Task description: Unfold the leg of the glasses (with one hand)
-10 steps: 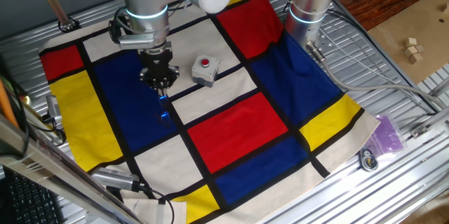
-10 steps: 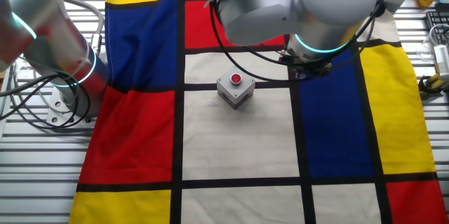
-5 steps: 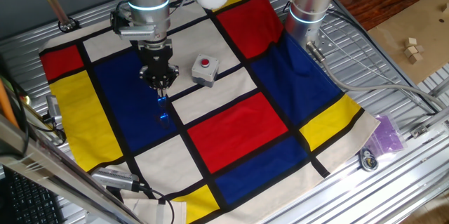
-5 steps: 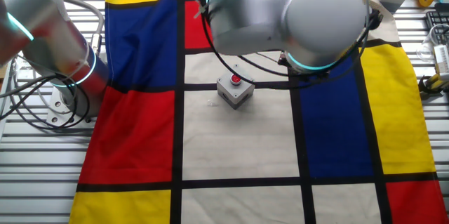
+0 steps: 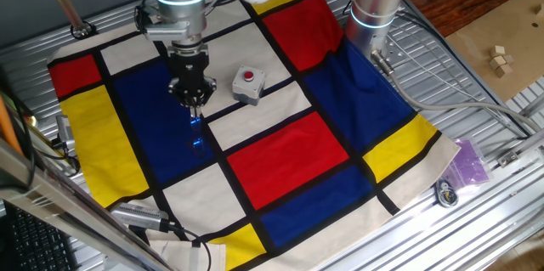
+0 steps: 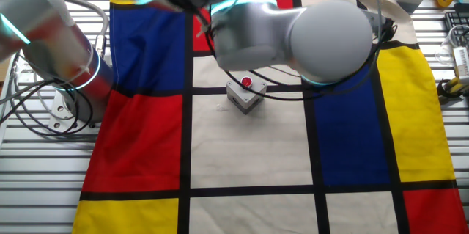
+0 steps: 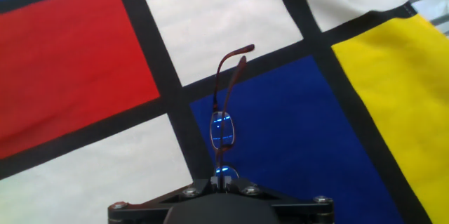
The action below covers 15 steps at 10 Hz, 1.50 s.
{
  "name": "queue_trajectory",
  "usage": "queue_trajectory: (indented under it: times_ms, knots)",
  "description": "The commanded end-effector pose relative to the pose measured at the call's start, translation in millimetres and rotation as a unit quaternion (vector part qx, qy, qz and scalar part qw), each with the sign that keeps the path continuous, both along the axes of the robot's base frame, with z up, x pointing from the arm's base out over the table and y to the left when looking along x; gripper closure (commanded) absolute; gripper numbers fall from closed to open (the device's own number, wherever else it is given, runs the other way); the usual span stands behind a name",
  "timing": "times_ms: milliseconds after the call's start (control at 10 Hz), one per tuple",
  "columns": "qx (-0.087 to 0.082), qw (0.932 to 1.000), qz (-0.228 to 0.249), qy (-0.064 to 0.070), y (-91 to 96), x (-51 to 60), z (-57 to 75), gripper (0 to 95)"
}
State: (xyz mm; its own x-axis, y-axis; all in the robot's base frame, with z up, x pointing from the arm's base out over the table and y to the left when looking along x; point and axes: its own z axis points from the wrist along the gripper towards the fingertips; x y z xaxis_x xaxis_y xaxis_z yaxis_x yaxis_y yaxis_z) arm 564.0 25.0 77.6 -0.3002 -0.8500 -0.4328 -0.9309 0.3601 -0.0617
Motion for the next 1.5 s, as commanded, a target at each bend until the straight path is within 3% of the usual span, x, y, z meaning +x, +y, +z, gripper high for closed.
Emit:
queue_trajectory:
  times_ms: [100,400,700,1100,1500]
  knots:
    - [0.001,1.0,0.003,-0.001,0.3,0.4,-1.7,95.0]
    - [0.003,0.9999,0.015,0.004,-0.6,1.7,-4.3,95.0]
    - [0.012,0.9993,0.03,0.02,-1.6,3.3,-6.4,95.0]
    - [0.018,0.9986,0.045,0.02,-1.8,3.8,-7.2,95.0]
    - [0.035,0.9975,0.061,0.013,-2.7,4.8,-10.2,95.0]
